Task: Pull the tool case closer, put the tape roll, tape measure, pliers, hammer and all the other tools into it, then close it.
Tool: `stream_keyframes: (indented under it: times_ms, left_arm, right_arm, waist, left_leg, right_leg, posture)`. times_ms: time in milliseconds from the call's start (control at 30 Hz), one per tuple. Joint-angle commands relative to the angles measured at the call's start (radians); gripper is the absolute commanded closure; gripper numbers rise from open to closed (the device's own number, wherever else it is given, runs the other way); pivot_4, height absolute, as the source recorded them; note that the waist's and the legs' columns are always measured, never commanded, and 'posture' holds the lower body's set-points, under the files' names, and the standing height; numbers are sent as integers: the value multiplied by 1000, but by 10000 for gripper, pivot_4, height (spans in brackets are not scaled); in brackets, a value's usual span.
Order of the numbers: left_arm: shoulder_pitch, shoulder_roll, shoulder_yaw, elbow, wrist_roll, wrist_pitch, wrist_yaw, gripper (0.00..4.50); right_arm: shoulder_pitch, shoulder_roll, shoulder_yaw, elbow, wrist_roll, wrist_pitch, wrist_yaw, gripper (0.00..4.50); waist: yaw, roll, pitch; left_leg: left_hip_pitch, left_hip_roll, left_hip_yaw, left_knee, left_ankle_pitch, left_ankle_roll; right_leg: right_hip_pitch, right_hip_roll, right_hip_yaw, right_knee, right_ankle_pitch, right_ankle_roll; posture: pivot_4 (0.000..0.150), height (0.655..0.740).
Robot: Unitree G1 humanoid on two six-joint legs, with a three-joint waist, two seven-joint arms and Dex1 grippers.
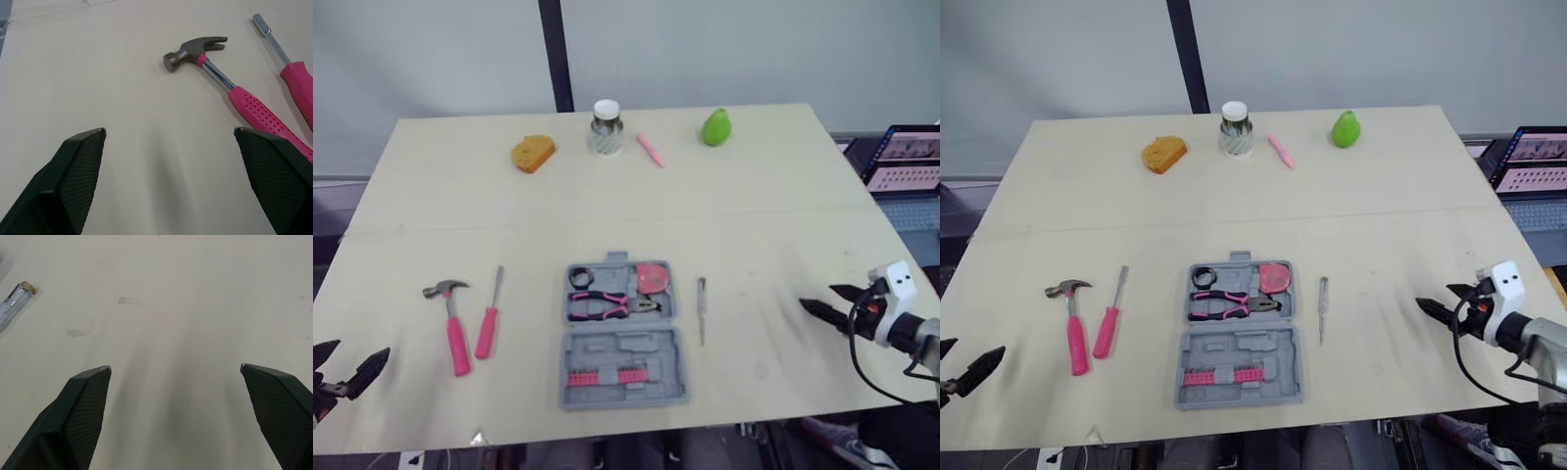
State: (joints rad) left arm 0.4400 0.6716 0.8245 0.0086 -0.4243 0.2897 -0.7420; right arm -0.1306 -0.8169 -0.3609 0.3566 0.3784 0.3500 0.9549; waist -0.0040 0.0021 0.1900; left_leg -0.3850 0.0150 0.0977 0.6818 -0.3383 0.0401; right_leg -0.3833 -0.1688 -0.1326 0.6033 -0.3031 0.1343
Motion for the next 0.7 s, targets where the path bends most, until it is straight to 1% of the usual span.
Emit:
stream_keyframes:
  times_ms: [33,167,233,300,333,467,700]
  left_arm:
    - [13,-1,1,-61,-8,2,11,70]
    - [-22,6,-28,-165,-49,31,8,70]
    - [-36,26,-56,-193,-43,40,-5,70]
    - [-52,42,-72,-214,-48,53,-16,70]
    - [-56,46,-75,-221,-50,58,-17,70]
    - [-93,55,-109,-264,-58,82,-10,70]
    - [-143,42,-164,-280,-51,98,8,70]
  right_arm:
    - [27,4,-49,-78,30,13,-35,328]
    - [52,69,-60,-252,57,67,-143,328]
    - [90,92,-41,-373,77,113,-153,328]
    - [91,115,-45,-450,113,185,-192,328]
    - [87,123,-51,-469,130,218,-208,328]
    - [82,133,-16,-556,114,196,-225,328]
    - [51,153,9,-584,140,224,-242,328]
  waist:
    - [0,0,0]
    - [1,0,0]
    - [4,1,0]
    - [3,2,0]
    - [2,2,0]
    - [-1,2,0]
    - [2,1,0]
  left_leg:
    - [0,0,0,0,0,0]
    - [0,1,0,0,-1,-2]
    - [0,1,0,0,-2,-3]
    - [0,1,0,0,-1,-2]
    - [0,1,0,0,0,0]
    - [0,0,1,0,0,1]
    - [0,0,1,0,1,2]
  right_leg:
    - [0,0,0,0,0,0]
    - [0,-2,1,0,0,0]
    - [0,-2,1,0,0,0]
    - [0,0,1,2,0,0]
    - [0,1,1,4,0,0]
    - [0,3,1,4,0,0]
    - [0,4,0,5,0,0]
  posture:
    - [1500,7400]
    - [1500,7400]
    - [1500,7400]
    - [1500,7400]
    - [1500,7400]
    - [1500,7400]
    - [1500,7400]
